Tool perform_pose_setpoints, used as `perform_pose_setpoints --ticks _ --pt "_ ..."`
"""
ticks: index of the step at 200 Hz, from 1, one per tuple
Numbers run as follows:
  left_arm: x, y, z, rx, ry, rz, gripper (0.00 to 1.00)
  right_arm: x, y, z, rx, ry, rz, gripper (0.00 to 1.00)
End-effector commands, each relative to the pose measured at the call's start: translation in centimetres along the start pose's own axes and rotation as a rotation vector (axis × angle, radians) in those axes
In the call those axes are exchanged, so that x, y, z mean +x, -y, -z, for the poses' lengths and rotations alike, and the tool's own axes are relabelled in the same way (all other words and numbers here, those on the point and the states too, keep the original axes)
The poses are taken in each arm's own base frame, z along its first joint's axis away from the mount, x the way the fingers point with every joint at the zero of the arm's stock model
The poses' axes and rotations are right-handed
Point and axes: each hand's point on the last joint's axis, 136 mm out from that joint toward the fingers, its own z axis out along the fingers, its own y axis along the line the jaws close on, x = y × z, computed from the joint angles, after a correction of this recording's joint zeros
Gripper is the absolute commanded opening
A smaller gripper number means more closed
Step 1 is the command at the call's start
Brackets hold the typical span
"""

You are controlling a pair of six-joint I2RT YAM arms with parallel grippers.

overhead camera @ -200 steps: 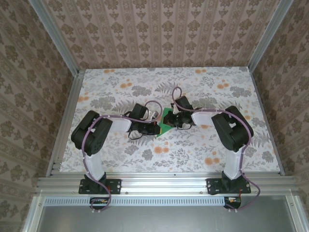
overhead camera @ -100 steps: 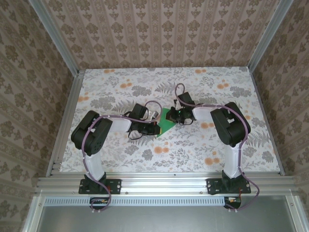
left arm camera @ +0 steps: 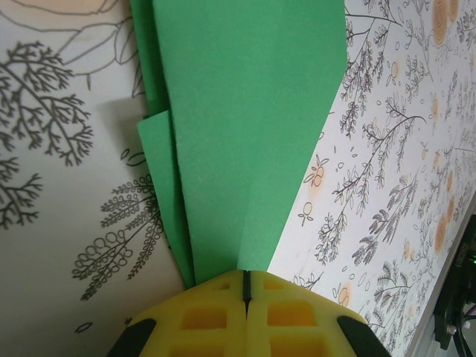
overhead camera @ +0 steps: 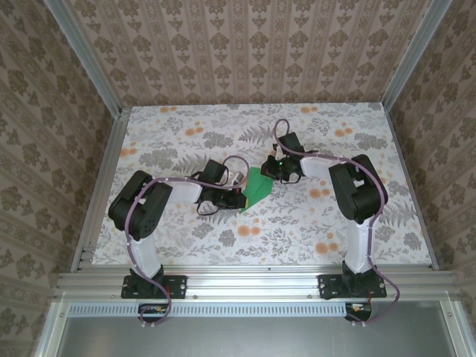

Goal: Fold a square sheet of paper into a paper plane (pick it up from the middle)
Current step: Fourth fold the wing at the center of the table.

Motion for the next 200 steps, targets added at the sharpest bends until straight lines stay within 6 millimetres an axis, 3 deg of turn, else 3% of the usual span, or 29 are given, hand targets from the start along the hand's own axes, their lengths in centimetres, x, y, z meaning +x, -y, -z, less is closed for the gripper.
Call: perform_pose_setpoints --ticks 1,21,45,82,130,200 --pt "5.2 -4.1 -0.5 -0.139 -0.158 0.136 0.0 2.5 -2.3 0.3 -0.043 -0.039 0.016 0.1" --pt "5.0 -3.9 -0.5 -0.134 -0.154 0.135 0.0 4.7 -2.3 -1.0 -0.06 -0.089 -0.013 0.1" --pt "5.0 -3.9 -0.5 -0.133 -0.155 0.135 0.0 5.6 -1.6 -2.0 -0.061 -0.109 -0.053 0.1" --pt "5.1 -3.8 -0.5 -0.127 -0.159 0.129 0.0 6.2 0.1 -2.6 0.002 -0.125 -0.069 0.09" --pt "7.3 -4.1 0.4 -0.137 -0.205 0.131 0.0 7.0 3.7 -3.1 0.141 -0.148 -0.13 0.07" --pt "10.1 -4.8 1.3 -0.164 -0.236 0.174 0.0 7.2 4.7 -3.2 0.185 -0.161 -0.141 0.07"
